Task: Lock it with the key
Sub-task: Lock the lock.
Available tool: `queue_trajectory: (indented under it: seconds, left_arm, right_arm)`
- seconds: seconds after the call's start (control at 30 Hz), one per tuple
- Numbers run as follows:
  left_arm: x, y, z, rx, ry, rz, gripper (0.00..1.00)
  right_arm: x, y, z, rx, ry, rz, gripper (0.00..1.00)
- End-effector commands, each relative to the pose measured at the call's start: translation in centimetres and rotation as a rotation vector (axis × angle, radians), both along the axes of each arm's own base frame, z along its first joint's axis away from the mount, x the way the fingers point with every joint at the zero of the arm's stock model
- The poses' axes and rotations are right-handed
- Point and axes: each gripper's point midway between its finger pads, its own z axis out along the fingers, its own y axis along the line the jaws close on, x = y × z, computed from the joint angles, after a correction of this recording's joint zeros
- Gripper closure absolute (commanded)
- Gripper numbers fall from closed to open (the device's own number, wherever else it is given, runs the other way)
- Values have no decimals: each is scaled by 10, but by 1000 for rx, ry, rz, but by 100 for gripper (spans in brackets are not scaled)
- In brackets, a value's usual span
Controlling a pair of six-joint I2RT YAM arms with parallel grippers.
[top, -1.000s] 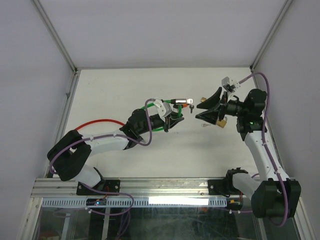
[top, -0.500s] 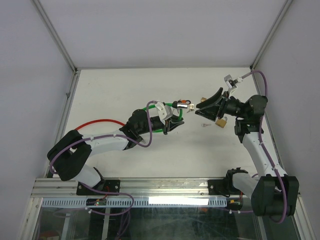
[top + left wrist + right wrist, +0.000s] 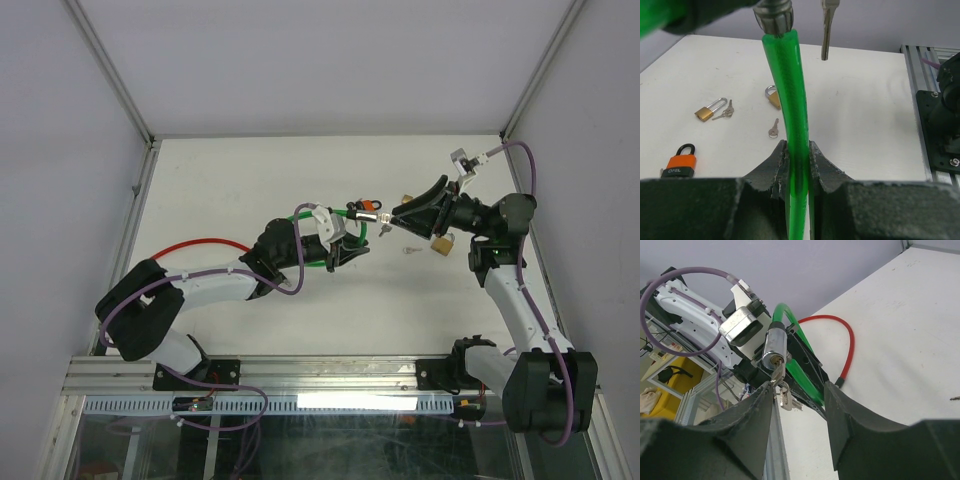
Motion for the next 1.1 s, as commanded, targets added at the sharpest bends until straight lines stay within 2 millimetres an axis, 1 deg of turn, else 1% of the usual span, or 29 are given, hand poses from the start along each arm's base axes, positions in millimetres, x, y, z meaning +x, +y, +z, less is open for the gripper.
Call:
queue_trajectory:
  seconds: [0.0,0.27,0.43,0.57,0.67,0.73,0.83,0.87,0.97,1.07]
  left_arm:
    - [-4,-7,26,-63,-71,-47,100]
    - [-4,-9,24,-55,-67,-58,100]
    - [-3,-9,25,-56,-66,-57,100]
    - [-4,-10,25,-54,-55,-61,100]
    - [-3,-11,25,-51,-44,-62,100]
    - [-3,-12,24,-48,-39,-65,100]
    - [-4,-13,23,-46,-28,-70,100]
    - [-3,-13,23,-44,-24,-71,100]
    - [-6,-13,22,-41,0,-93,100]
    - [-11,-11,22,-43,56,-142,100]
  right_arm:
    - [-3,3,11,8,-63,6,55]
    - [-9,9,11,4,-69,38,62]
    - [-9,12,5,-19,-75,51,68]
    - [-8,13,1,-38,-88,48,70]
    - [-9,13,1,-51,-113,54,75]
    - [-10,14,0,-57,-126,60,81]
    - [-12,14,0,-66,-150,71,94]
    - [-13,14,0,-71,-160,75,99]
    - [-14,14,0,-85,-149,82,100]
    - [-20,15,1,-90,-35,92,100]
